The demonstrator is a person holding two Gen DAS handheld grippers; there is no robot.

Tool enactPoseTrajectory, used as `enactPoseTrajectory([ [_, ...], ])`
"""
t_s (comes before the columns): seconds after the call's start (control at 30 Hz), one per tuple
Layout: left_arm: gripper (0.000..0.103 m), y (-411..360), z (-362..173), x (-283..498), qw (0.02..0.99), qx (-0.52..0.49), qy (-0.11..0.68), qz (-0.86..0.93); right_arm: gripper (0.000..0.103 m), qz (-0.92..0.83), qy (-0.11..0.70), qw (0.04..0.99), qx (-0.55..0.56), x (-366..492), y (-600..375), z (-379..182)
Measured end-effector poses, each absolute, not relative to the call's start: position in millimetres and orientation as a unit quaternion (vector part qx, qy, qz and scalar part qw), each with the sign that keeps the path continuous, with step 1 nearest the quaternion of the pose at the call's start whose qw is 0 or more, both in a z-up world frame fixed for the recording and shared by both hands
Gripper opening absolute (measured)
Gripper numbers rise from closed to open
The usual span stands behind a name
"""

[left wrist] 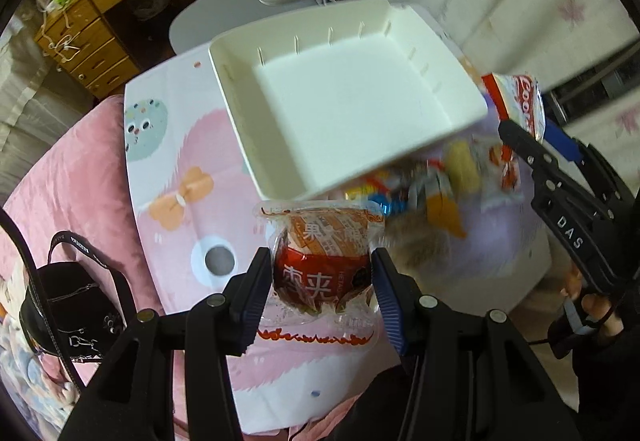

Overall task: Organize snacks
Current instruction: 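Carry red pastry into white tray with left tool while right tool carries Cookies packet there, then open both tools over the tray and pull them back toward the snacks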

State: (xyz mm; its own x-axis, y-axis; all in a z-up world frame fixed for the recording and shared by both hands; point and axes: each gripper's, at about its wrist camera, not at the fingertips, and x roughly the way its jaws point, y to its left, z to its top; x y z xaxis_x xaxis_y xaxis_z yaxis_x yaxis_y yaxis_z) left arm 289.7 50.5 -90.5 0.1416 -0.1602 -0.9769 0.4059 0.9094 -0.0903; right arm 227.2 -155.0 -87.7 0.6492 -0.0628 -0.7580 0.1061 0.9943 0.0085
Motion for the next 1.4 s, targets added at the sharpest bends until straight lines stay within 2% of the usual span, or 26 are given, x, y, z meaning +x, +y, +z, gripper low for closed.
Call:
enactPoseTrajectory([
  [0.37,0.049,24,-90,335,0.789,0.041,0.595,-0.151,0.052,0.005,0.396,0.918,0.023,270,-188,-95],
  [0.6,0.054,16,-93,355,0.816,-0.007,0.558,-0.151,0.053,0.025,0.393,0.919,0.027,285,-200,-103],
  [0.63,0.057,15,-92,356,0.819,-0.012,0.554,-0.149,0.054,0.028,0.392,0.919,0.028,287,-202,-104],
  [0.73,0.079,14,-88,358,0.835,-0.022,0.532,-0.14,0.056,0.033,0.396,0.917,0.025,293,-205,-108],
  [0.77,0.081,14,-86,358,0.841,-0.024,0.524,-0.13,0.057,0.036,0.4,0.916,0.024,295,-206,-110],
  [0.93,0.081,16,-90,359,0.835,-0.034,0.537,-0.113,0.062,0.044,0.418,0.907,0.033,301,-209,-119],
  [1.4,0.081,29,-90,324,0.826,-0.031,0.548,-0.127,0.063,0.019,0.416,0.907,0.061,277,-212,-111],
])
